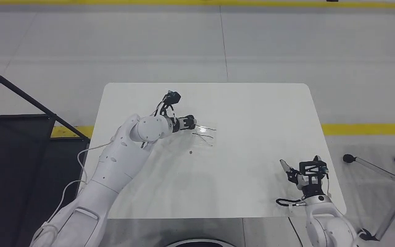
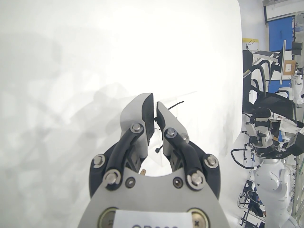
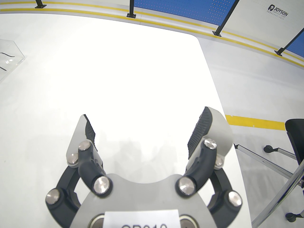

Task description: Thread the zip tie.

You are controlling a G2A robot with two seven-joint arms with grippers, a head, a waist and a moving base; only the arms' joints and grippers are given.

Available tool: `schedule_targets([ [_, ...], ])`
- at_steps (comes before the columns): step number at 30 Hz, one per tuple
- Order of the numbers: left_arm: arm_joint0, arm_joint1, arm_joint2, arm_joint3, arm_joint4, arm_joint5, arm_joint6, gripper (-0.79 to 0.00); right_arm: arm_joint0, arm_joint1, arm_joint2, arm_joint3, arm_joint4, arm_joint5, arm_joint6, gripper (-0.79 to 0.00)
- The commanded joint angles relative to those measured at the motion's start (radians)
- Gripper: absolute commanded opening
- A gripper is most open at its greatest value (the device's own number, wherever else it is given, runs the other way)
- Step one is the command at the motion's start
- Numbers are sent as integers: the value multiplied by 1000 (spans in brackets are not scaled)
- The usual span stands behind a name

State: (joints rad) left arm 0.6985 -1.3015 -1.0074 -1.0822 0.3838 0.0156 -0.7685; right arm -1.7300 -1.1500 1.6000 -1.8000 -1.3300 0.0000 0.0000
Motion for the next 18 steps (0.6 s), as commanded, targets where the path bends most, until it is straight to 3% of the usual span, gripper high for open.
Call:
schedule_targets([
  [1, 4, 2, -6, -7, 2, 1, 0, -727, 0, 0, 0, 0, 0, 0, 0, 0],
  [8, 30, 11, -34, -53, 9, 3, 7, -785, 0, 0, 0, 0, 0, 0, 0, 0],
  [14, 79, 24, -89, -123, -24, -3, 23, -785, 1, 0, -1, -2, 1, -3, 0, 0],
  [18, 126, 36, -131, -195, -36, -11, 35, -785, 15, 1, -7, -41, -9, -62, 21, 0],
])
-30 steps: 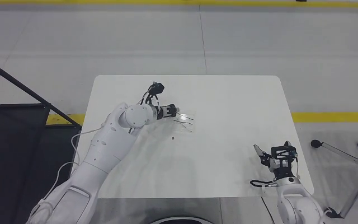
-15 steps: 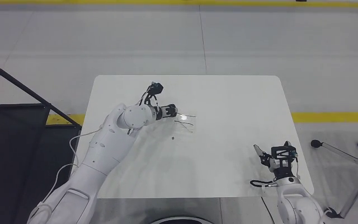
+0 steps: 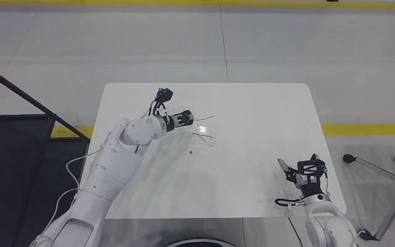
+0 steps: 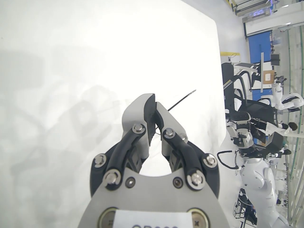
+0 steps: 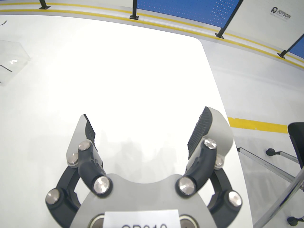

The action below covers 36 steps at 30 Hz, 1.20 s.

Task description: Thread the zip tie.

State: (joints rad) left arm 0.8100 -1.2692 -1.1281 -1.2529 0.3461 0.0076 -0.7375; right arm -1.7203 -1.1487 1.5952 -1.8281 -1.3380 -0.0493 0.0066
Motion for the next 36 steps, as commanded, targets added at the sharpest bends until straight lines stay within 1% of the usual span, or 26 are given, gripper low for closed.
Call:
schedule_targets([
  [1, 28, 6, -19, -45, 3, -4, 8, -785, 12, 0, -5, -23, 3, -20, 36, 0],
  [5, 85, 17, -59, -139, 0, -9, 25, -785, 71, -4, -29, -66, 65, -35, 156, 0],
  [8, 134, 26, -92, -214, -3, -34, 44, -785, 118, -9, -63, -111, 127, -40, 227, 0],
  [10, 159, 30, -108, -250, -4, -40, 57, -785, 144, -13, -85, -139, 157, -19, 271, 0],
  [12, 159, 30, -108, -250, -4, -40, 57, -785, 158, -16, -99, -154, 178, -13, 298, 0],
  [22, 159, 30, -108, -250, -4, -40, 57, -785, 158, -16, -99, -154, 178, -13, 298, 0],
  [24, 169, 30, -106, -256, -13, -57, 65, -785, 151, -17, -113, -154, 262, -74, 295, 0],
  [25, 170, 31, -103, -262, 2, -74, 66, -785, 154, -19, -111, -142, 341, -100, 307, 0],
  [26, 171, 32, -101, -268, 13, -91, 68, -785, 164, -20, -103, -132, 405, -101, 324, 0],
  [30, 180, 36, -92, -293, 50, -160, 73, -785, 227, -26, -113, -84, 736, -153, 465, 0],
  [32, 187, 37, -84, -308, 95, -165, 103, -785, 265, -27, -116, -59, 852, -159, 529, 0],
  [34, 194, 36, -74, -318, 100, -185, 117, -785, 299, -28, -126, -30, 948, -145, 578, 0],
  [36, 197, 36, -65, -328, 124, -205, 126, -785, 332, -30, -138, -8, 1007, -126, 606, 0],
])
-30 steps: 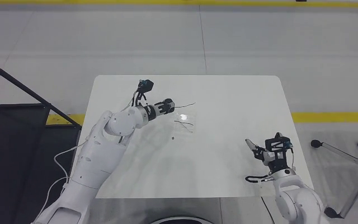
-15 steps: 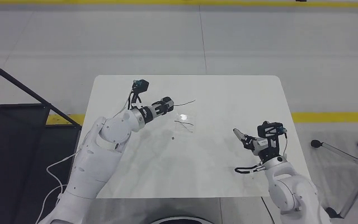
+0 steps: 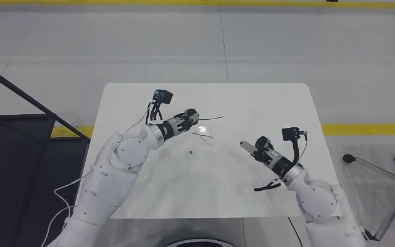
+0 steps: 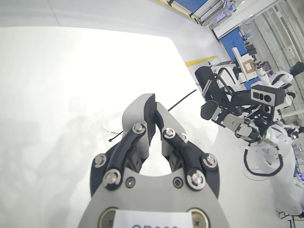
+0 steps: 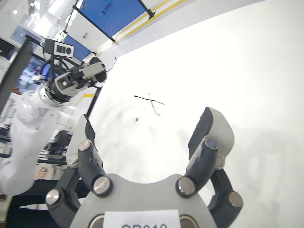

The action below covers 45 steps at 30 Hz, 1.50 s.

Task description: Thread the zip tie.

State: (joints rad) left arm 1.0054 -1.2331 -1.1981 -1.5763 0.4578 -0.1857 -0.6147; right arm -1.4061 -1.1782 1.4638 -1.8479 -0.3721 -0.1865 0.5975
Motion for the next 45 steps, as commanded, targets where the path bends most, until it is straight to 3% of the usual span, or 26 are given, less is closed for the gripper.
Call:
schedule_targets([
  [1, 4, 1, 10, -10, 15, -28, 3, -785, 32, -2, -15, 23, 66, 24, 27, 0],
  [11, 4, 1, 10, -10, 15, -28, 3, -785, 45, -2, -21, 30, 79, 31, 40, 0],
  [23, -9, 3, 58, -29, 44, -109, -63, -785, 115, -8, -91, 134, 247, -89, 91, 0],
  [31, -2, 7, 59, -34, 53, -150, -54, -785, 189, -14, -130, 210, 354, 14, 142, -132],
  [34, 1, 9, 60, -37, 60, -159, -52, -785, 205, -14, -139, 226, 366, 37, 149, -286],
  [36, 2, 9, 61, -37, 66, -159, -49, -785, 212, -14, -143, 231, 371, 48, 148, -286],
  [37, 3, 9, 61, -36, 67, -153, -46, -785, 214, -14, -144, 232, 373, 52, 144, -209],
  [38, 3, 9, 62, -36, 68, -149, -43, -785, 216, -14, -146, 233, 373, 55, 143, -194],
  [45, -1, 10, 67, -30, 72, -146, -35, -785, 224, -13, -155, 236, 380, 65, 136, -379],
])
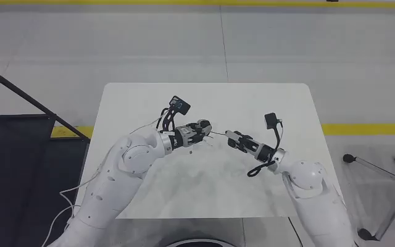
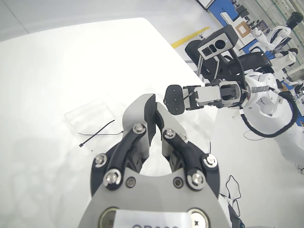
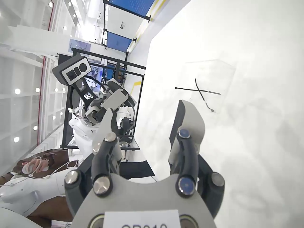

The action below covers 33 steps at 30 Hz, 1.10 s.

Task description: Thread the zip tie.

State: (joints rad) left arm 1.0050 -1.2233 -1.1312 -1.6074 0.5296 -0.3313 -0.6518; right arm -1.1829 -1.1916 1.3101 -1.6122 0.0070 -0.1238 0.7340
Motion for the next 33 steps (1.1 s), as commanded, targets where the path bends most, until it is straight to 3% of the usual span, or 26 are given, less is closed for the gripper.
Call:
schedule_targets([
  [1, -1, 0, -1, 2, -1, 0, 5, -785, 2, 0, -2, 1, 2, 3, -3, -388],
  [2, -1, 0, 0, 2, -1, 0, 6, -785, 3, 0, -3, 2, 2, 5, -7, -397],
  [4, -2, 1, 0, 3, -3, -2, 7, -785, 4, 0, -5, 2, 3, 7, -12, -493],
  [13, -5, 3, -1, 9, -7, -10, 6, -785, 7, 2, -11, 5, 12, 10, -19, -600],
  [14, -6, 3, -1, 11, -8, -10, 6, -785, 8, 2, -11, 5, 13, 10, -20, -674],
  [17, -9, 4, 0, 14, -10, -11, 6, -785, 10, 3, -13, 8, 14, 11, -22, -785],
  [26, -19, 5, 2, 27, -21, -12, 5, -785, 17, 4, -20, 12, 18, 11, -23, -785],
  [27, -20, 5, 1, 29, -26, -7, 7, -745, 18, 4, -19, 12, 21, 11, -26, -785],
  [28, -21, 4, 0, 31, -34, 1, 9, -557, 18, 4, -19, 13, 25, 11, -30, -785],
  [29, -23, 4, -4, 33, -40, 14, 13, 0, 18, 4, -18, 11, 31, 9, -37, -785],
  [33, -18, 1, -19, 38, -88, 62, 61, 0, 10, 4, -11, 5, 36, 1, -78, -785],
])
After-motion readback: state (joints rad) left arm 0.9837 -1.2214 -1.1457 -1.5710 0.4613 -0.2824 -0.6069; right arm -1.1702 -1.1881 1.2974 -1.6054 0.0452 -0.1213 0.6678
